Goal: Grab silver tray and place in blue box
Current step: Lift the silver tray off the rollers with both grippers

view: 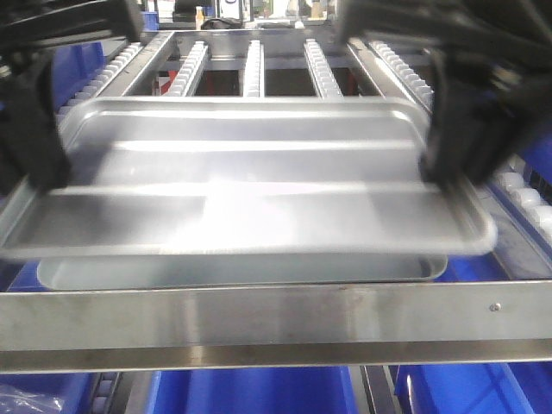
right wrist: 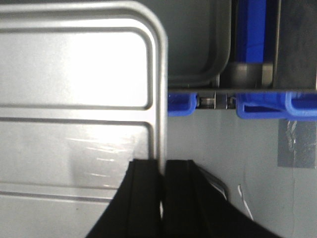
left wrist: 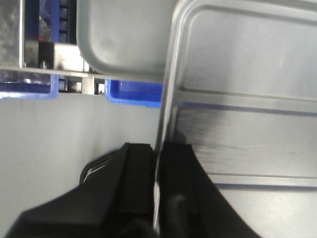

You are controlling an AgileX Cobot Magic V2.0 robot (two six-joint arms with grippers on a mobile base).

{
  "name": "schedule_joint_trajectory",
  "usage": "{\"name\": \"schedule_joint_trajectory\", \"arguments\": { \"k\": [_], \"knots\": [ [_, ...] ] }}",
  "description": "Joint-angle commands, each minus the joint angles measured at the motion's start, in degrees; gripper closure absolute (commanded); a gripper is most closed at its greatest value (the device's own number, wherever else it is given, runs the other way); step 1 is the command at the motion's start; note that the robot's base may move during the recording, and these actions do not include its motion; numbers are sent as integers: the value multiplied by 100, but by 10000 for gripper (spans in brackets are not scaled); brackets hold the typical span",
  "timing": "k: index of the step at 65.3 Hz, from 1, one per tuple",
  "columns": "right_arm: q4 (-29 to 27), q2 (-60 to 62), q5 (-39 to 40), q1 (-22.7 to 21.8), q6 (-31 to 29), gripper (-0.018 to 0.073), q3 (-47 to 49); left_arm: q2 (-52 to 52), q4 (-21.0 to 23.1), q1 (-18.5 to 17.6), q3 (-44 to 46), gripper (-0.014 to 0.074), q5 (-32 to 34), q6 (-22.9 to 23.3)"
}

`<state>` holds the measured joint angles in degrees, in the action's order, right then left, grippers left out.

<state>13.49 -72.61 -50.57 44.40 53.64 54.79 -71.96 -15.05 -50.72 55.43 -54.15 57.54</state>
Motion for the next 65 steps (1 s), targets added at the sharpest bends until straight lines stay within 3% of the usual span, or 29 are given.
{"name": "schedule_joint_trajectory", "arguments": {
  "k": [1, 65],
  "knots": [
    [315, 318, 226, 78, 209, 501, -12, 244, -279, -204, 19, 610, 43, 284],
    [376, 324, 190, 78, 209, 501, -13, 244, -321, -284, 5, 610, 53, 227]
  ]
}}
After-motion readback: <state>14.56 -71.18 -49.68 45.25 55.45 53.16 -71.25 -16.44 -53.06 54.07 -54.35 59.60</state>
